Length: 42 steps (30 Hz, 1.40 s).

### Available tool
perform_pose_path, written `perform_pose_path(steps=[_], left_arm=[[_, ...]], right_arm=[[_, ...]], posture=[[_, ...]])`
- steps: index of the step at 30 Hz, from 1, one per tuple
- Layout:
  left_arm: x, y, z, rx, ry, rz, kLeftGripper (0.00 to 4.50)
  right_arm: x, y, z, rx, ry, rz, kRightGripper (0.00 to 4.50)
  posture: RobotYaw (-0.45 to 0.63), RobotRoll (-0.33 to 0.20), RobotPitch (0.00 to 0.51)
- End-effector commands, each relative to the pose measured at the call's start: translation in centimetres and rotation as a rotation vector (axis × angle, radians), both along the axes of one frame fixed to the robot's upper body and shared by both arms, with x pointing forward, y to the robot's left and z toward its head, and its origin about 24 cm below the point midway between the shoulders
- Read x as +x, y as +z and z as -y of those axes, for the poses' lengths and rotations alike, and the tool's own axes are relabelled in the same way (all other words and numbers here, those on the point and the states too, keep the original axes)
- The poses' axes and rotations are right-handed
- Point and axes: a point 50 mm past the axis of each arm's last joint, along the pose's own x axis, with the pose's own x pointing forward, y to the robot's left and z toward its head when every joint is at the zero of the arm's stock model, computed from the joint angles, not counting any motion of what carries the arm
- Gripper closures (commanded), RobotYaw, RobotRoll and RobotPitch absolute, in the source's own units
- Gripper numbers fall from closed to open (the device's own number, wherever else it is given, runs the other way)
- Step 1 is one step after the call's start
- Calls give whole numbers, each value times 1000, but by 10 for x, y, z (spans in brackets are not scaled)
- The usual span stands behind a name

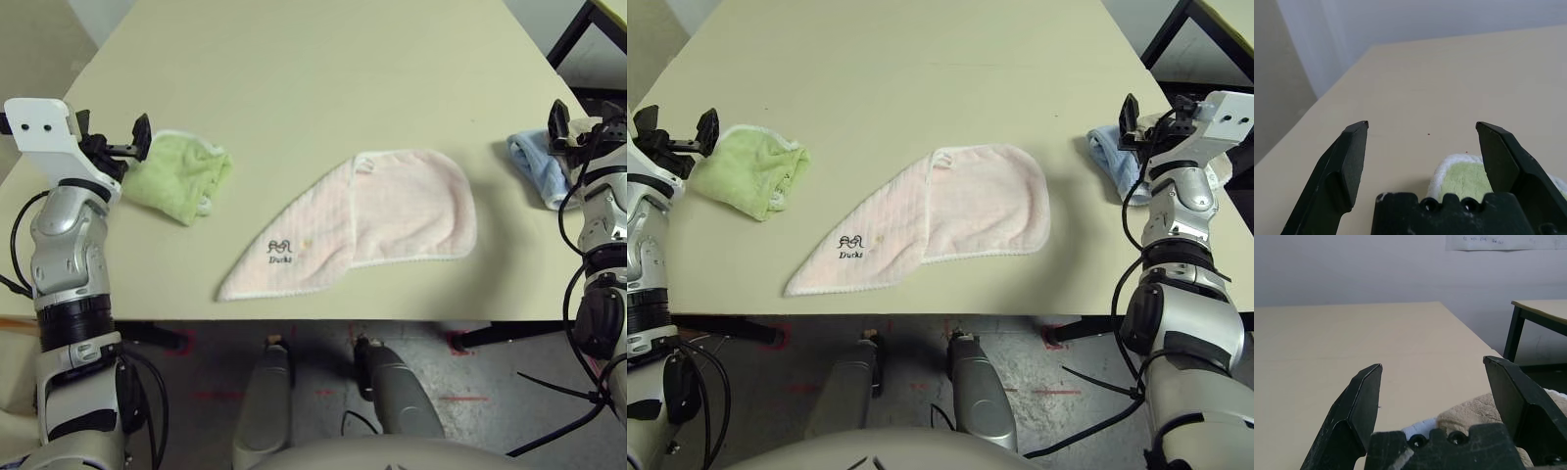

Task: Fold the towel and set it aside.

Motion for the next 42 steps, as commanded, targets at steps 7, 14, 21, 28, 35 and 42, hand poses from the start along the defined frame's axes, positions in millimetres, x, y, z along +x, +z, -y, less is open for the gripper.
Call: perform_pose_path(steps=[7, 14, 21, 28, 35, 42], left_arm=[[7, 8, 8, 8, -86, 3, 0], [3, 26, 50, 19, -383, -32, 0], [-17, 35, 93, 30, -725, -108, 0], [-42, 30, 117, 61, -982, -236, 0], [-57, 22, 132, 96, -1097, -314, 0], [-58, 14, 139, 105, -1115, -330, 0]], right_arm=[[0, -4, -3, 25, 73, -22, 29], [20, 2, -26, 25, 325, -207, 29], [40, 5, -58, 32, 478, -393, 29], [49, -1, -82, 48, 558, -537, 29], [50, -15, -93, 39, 590, -653, 29], [44, -31, -100, -16, 675, -767, 29]], posture=[[81, 0, 135], [88, 0, 144], [105, 0, 147], [127, 0, 153], [155, 0, 150], [152, 0, 146]])
